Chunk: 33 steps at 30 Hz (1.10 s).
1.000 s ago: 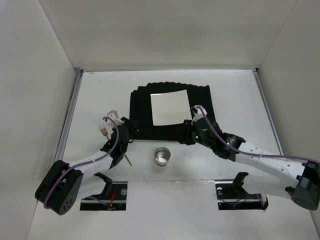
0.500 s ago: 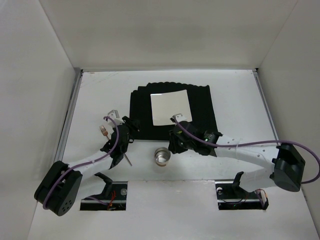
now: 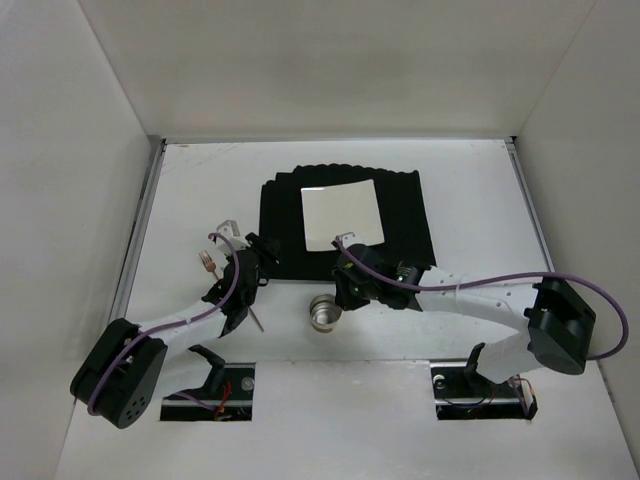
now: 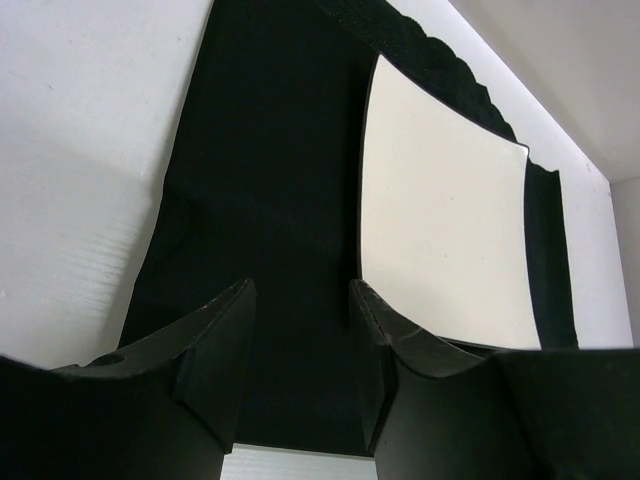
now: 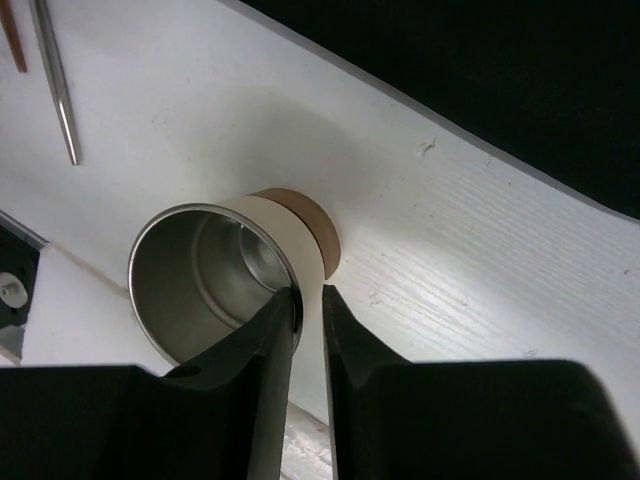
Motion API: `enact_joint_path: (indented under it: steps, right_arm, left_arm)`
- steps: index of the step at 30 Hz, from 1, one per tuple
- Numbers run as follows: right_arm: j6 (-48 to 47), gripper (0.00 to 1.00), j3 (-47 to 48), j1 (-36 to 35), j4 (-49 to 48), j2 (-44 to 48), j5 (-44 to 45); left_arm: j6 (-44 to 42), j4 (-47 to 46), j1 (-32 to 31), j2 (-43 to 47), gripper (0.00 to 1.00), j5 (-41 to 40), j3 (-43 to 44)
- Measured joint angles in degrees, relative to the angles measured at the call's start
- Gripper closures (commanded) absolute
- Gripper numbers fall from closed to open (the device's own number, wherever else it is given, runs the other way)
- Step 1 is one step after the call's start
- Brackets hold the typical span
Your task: Set the dinner table for one person
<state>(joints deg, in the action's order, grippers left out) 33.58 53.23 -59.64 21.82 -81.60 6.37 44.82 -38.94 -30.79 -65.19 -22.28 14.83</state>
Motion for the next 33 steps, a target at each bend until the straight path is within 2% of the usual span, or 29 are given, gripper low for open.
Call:
enact_joint_path:
  steps: [2,4,11,14,18,21,25,29,33]
  right_arm:
    - [0.0,0.88,0.0,0.0,0.0,-0.5,-0.2]
    - [-0.1,0.91,0.1,0.0,0.0,-0.6,-0.2]
    - [-0.2,0.92,0.3,2.1,-0.4,3.7,-1.7]
    - [-0.5,0.91,0.3,7.8,-2.5,8.9,-3.3]
    - [-1.4,0.91,1.7,20.5,-7.2,11.8,-4.2]
    - [-1.9,0.91,5.3,30.8,-10.6,7.9,-4.8]
    - [-2.4,0.91,13.2,41.0,-12.4,-2.8,-4.5]
    - [-2.8,0.91,20.1,46.6,-11.9,-13.3,-4.4]
    - [-3.0,0.91,24.8,49.2,-10.6,-21.1,-4.2]
  left_arm:
    - [0.0,0.0,0.0,0.0,0.60,0.0,0.0]
    - [0.0,0.0,0.0,0.0,0.60,0.0,0.0]
    - [0.0,0.0,0.0,-0.1,0.60,0.0,0.0]
    - [0.1,0.0,0.0,-0.6,0.59,0.0,0.0]
    - [0.1,-0.2,0.0,-1.0,0.59,0.0,0.0]
    - [0.1,-0.2,0.0,-1.5,0.59,0.3,0.0]
    - [0.1,-0.3,0.0,-1.5,0.59,0.4,0.0]
    - [0.1,-0.7,0.0,-2.3,0.59,0.5,0.0]
    - [0.3,-0.9,0.0,-3.8,0.59,0.7,0.0]
